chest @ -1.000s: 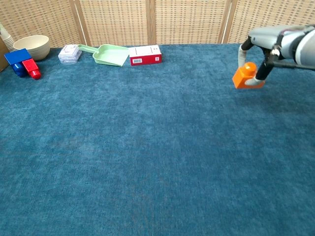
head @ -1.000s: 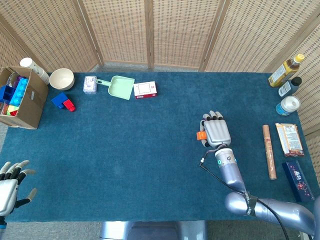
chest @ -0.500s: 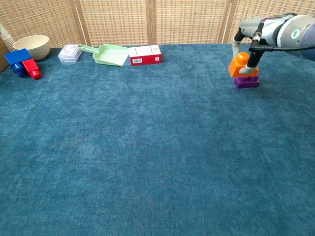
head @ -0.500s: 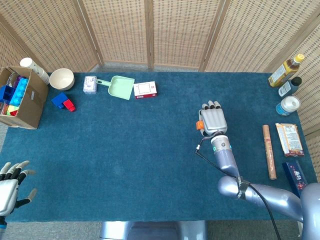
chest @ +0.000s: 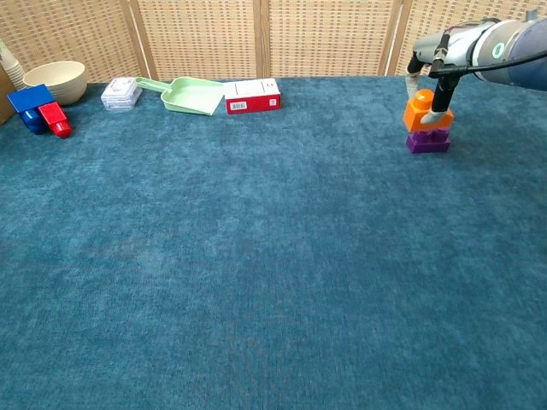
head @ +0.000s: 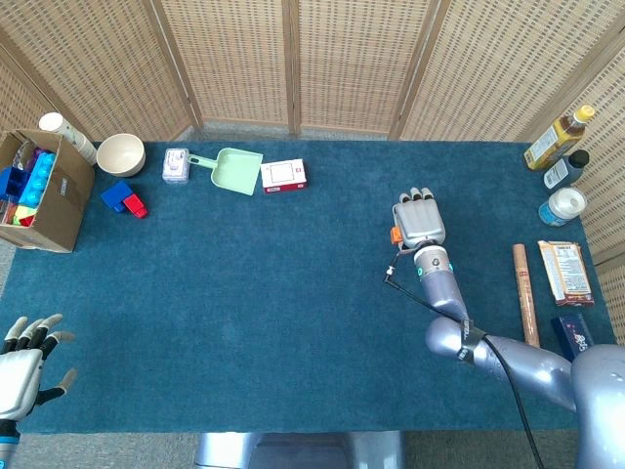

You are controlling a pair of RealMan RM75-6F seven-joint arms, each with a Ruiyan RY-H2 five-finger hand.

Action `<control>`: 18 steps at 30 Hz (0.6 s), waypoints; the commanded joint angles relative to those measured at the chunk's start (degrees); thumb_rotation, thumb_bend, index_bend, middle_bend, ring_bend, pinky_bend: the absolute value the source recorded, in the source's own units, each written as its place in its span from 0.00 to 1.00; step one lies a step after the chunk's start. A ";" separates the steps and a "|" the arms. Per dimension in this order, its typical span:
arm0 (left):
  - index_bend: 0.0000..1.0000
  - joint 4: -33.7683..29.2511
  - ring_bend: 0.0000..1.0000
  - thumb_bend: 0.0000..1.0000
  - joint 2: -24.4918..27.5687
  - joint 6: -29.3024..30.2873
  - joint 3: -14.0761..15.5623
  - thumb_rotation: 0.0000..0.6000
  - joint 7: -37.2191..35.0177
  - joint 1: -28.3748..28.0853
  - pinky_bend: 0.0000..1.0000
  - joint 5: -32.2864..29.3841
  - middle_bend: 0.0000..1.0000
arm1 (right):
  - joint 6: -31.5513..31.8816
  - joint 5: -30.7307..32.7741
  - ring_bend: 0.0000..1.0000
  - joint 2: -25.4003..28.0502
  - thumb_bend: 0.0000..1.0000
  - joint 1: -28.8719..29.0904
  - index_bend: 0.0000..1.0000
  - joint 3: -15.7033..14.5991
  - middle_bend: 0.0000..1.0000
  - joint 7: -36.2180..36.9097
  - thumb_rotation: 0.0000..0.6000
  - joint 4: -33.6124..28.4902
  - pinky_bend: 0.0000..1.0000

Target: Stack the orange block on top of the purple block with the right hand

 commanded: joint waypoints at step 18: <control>0.34 -0.49 0.15 0.37 -0.63 0.09 -0.14 1.00 1.40 0.30 0.00 -1.41 0.16 | -8.55 2.47 0.09 -2.92 0.26 4.48 0.60 -4.04 0.22 1.80 1.00 12.07 0.14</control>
